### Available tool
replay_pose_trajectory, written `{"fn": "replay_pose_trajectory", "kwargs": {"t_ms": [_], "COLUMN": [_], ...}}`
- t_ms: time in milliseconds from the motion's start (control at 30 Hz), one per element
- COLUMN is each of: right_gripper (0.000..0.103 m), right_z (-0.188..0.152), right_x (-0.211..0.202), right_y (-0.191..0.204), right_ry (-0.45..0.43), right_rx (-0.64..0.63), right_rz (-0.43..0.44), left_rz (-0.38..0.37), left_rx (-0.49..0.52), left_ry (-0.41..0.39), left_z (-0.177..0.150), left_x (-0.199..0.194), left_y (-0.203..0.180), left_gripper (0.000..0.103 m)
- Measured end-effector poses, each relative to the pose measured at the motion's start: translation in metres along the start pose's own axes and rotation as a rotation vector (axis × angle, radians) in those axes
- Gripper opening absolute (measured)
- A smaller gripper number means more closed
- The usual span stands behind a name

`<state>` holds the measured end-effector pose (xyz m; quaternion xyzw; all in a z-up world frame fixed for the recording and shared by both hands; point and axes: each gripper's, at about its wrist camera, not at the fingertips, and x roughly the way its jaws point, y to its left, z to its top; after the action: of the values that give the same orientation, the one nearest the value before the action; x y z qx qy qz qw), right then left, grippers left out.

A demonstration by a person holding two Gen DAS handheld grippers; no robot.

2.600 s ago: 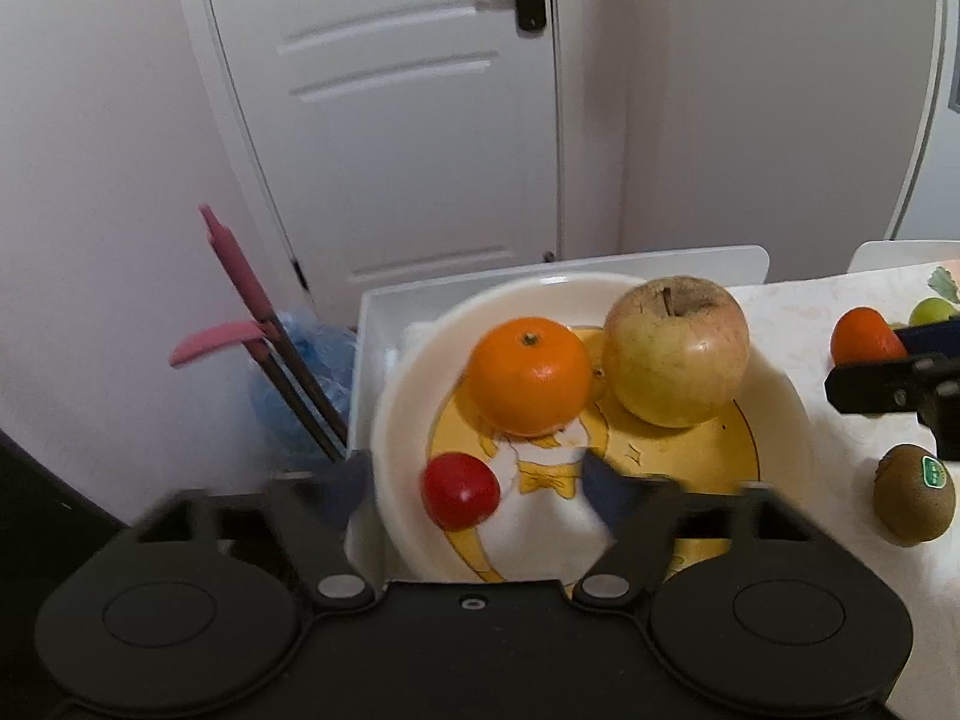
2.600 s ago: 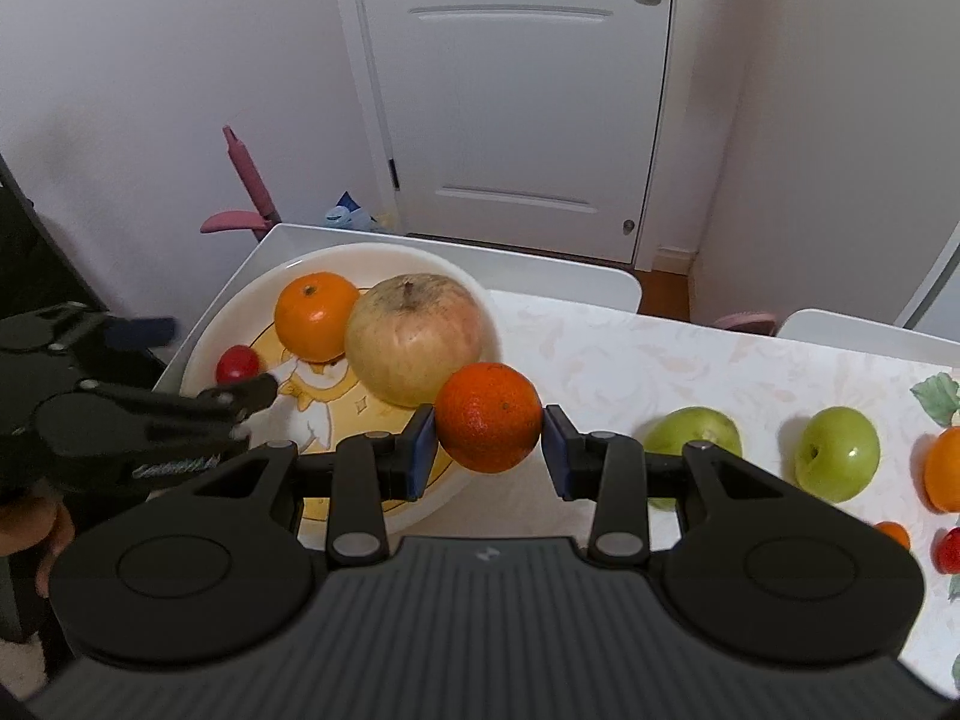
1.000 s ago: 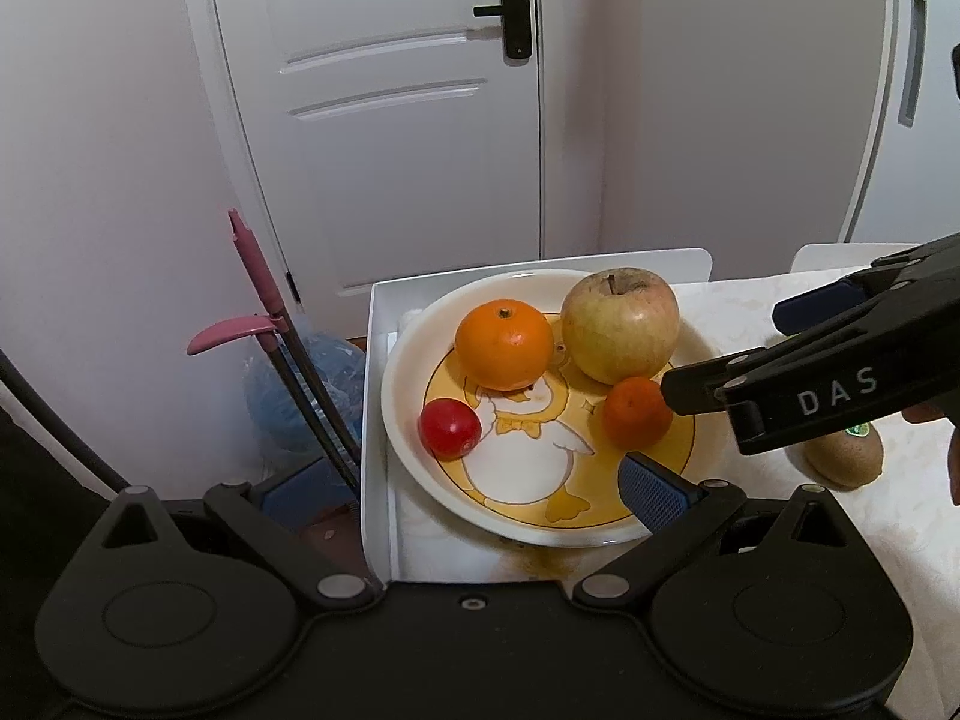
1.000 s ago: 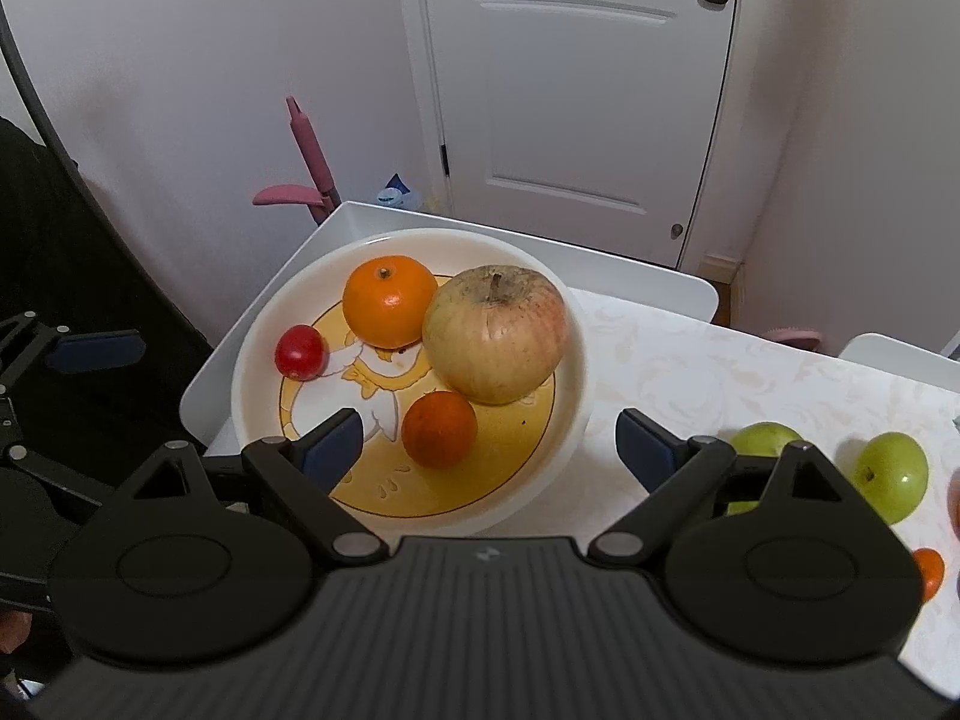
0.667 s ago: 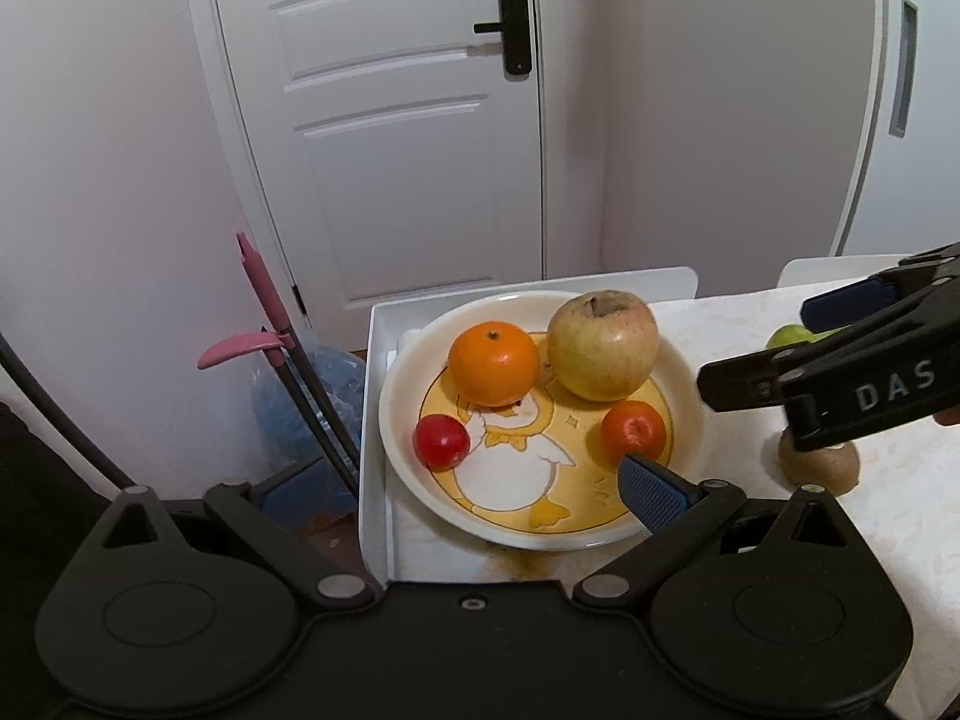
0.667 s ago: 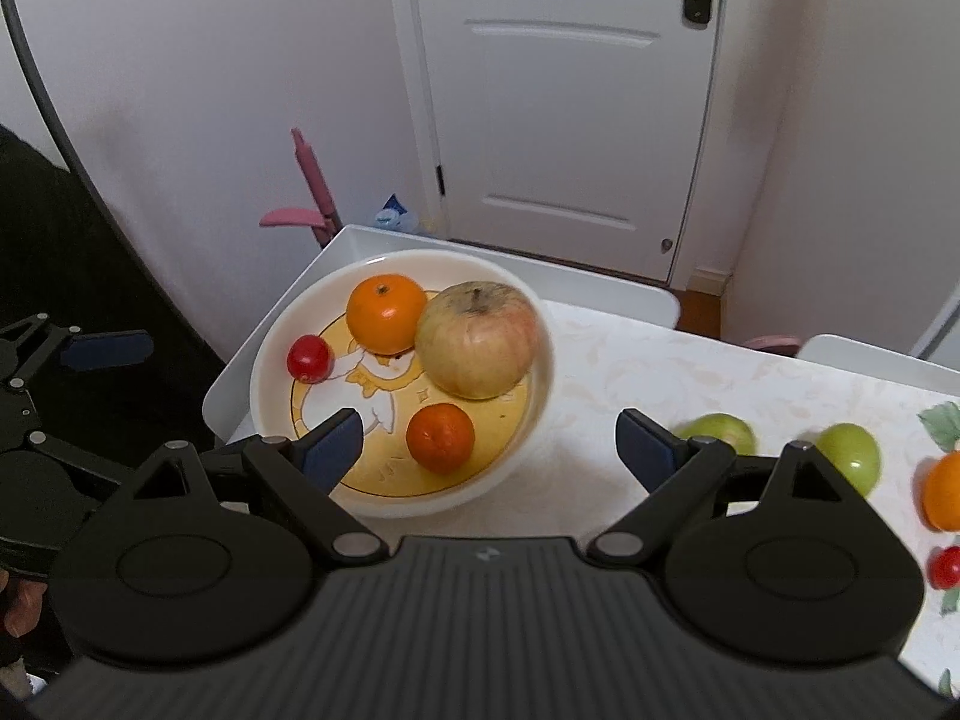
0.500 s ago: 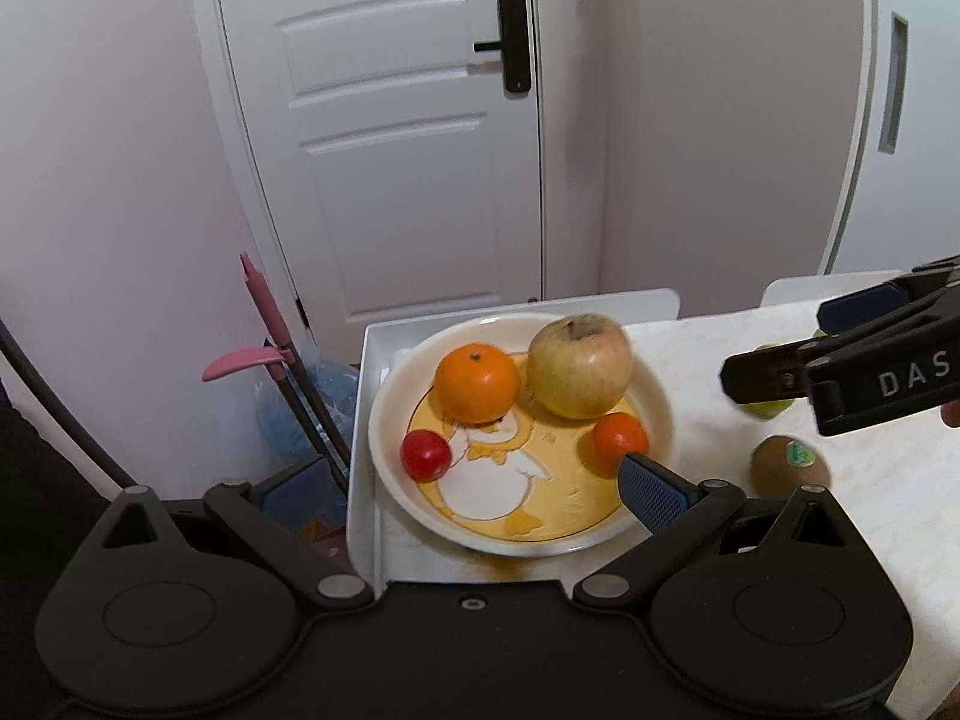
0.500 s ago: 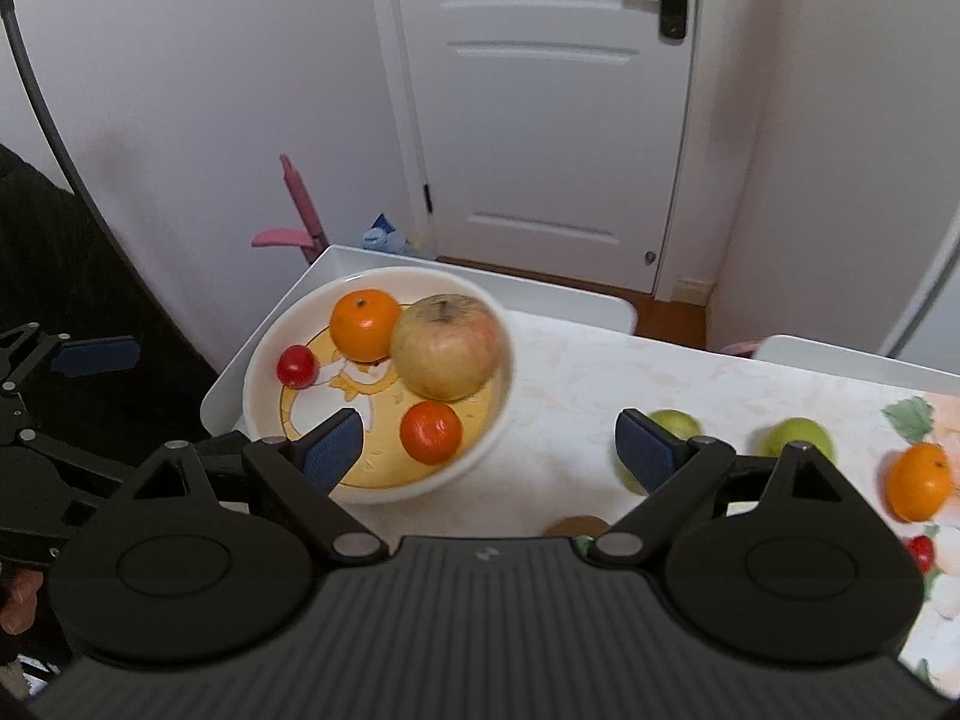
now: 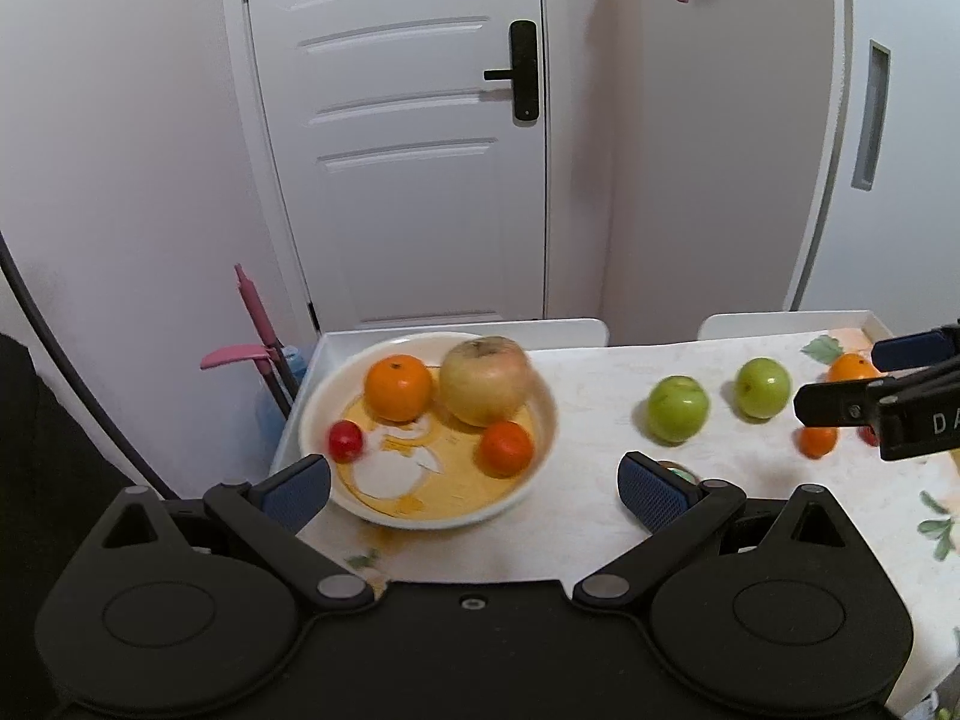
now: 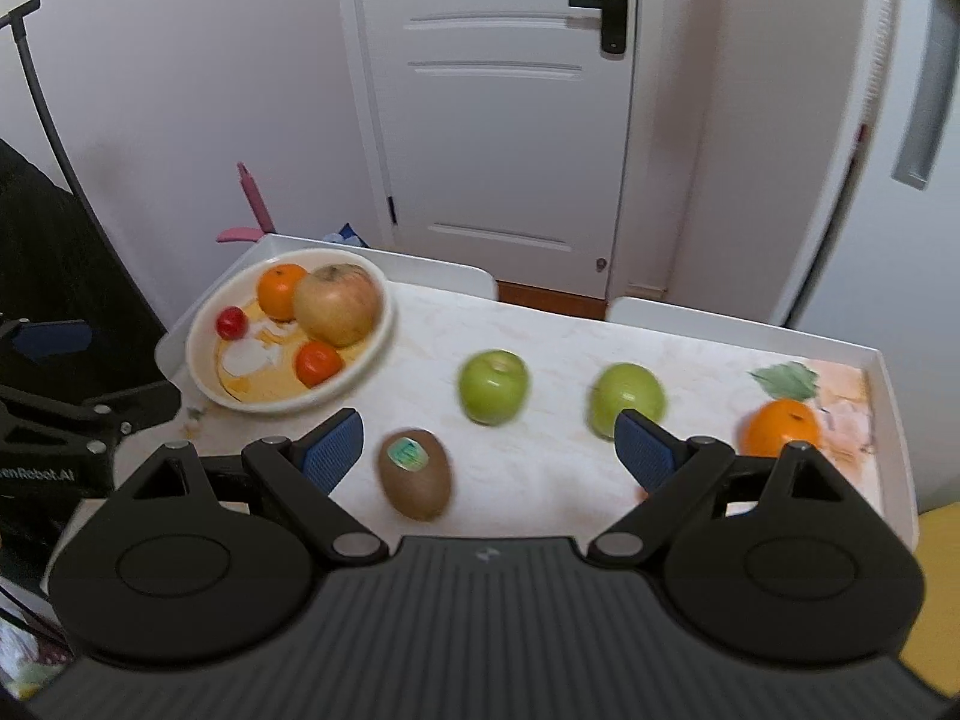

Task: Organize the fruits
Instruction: 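Withdraw both tools from the bowl back over the table, then close the left tool on the brown kiwi while the right tool grasps a tangerine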

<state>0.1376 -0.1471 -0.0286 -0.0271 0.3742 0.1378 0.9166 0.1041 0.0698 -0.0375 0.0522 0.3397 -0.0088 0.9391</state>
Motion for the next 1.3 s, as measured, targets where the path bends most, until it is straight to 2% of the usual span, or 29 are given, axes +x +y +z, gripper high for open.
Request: {"fn": "replay_pose_trajectory", "kwargs": {"t_ms": [233, 600, 800, 933, 1300], "right_gripper": [0.103, 0.103, 0.102, 0.098, 0.086], "right_z": [-0.019, -0.046, -0.066, -0.076, -0.08], "right_x": [-0.005, 0.016, 0.04, 0.056, 0.085], "right_y": [-0.044, -0.098, -0.106, -0.107, -0.113], "right_ry": [-0.002, 0.018, 0.028, 0.042, 0.045], "right_rx": [-0.007, -0.034, -0.051, -0.053, -0.055], "right_rz": [0.002, 0.014, 0.034, 0.043, 0.05], "left_rz": [0.011, 0.037, 0.053, 0.066, 0.086], "left_rx": [-0.011, -0.033, -0.044, -0.056, -0.072], "left_ry": [0.006, 0.033, 0.051, 0.061, 0.083], "left_z": [-0.006, -0.018, -0.03, -0.037, -0.044], "left_x": [-0.001, 0.036, 0.065, 0.083, 0.12], "left_y": [-0.05, -0.102, -0.122, -0.13, -0.137], "left_gripper": [0.103, 0.103, 0.102, 0.101, 0.088]}}
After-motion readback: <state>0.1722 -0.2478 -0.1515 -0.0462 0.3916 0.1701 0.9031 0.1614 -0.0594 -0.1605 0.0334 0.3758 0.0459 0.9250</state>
